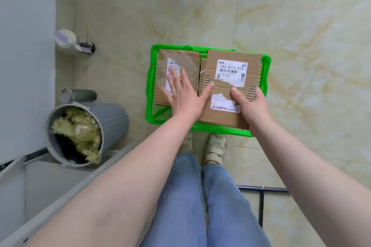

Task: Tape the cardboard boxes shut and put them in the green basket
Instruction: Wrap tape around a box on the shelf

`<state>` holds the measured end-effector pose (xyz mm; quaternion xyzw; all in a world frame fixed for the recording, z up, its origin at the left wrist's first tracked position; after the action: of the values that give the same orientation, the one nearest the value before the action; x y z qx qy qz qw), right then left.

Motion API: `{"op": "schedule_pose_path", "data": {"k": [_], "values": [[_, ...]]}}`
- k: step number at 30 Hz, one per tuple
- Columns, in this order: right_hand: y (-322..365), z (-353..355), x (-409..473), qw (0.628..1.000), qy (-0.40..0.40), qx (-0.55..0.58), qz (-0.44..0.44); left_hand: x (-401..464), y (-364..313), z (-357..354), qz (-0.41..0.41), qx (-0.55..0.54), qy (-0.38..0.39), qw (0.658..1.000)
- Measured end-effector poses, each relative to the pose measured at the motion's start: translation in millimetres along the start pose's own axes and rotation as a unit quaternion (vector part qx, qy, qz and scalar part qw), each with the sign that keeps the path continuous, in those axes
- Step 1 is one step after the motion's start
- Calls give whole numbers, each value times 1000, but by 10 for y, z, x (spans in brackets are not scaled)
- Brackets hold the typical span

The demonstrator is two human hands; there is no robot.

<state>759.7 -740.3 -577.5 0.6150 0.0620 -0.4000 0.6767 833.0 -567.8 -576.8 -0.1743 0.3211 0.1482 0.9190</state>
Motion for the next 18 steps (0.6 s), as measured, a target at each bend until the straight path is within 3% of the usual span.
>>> {"op": "schedule_pose_path", "data": {"k": [3, 7, 18], "values": [[-191, -132, 272, 1000, -13, -3, 9, 353, 132, -121, 33, 40, -28, 998], [-398, -361, 477, 1000, 2, -14, 18, 628, 219, -319, 64, 39, -4, 997], [-578, -449, 652, 999, 2, -49, -2, 672, 224, -497, 71, 56, -54, 994]]}}
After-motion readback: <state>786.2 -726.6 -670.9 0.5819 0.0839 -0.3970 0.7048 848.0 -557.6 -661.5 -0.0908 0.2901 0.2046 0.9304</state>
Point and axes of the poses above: each hand's wrist, its own x-axis towards the middle knuckle, its own z-axis out of the back of the hand, y = z × x, the point moved 4 cm from there along x, towards the middle knuckle, and after that the axes turned 11 degrees about z, right-handed, at the moved point
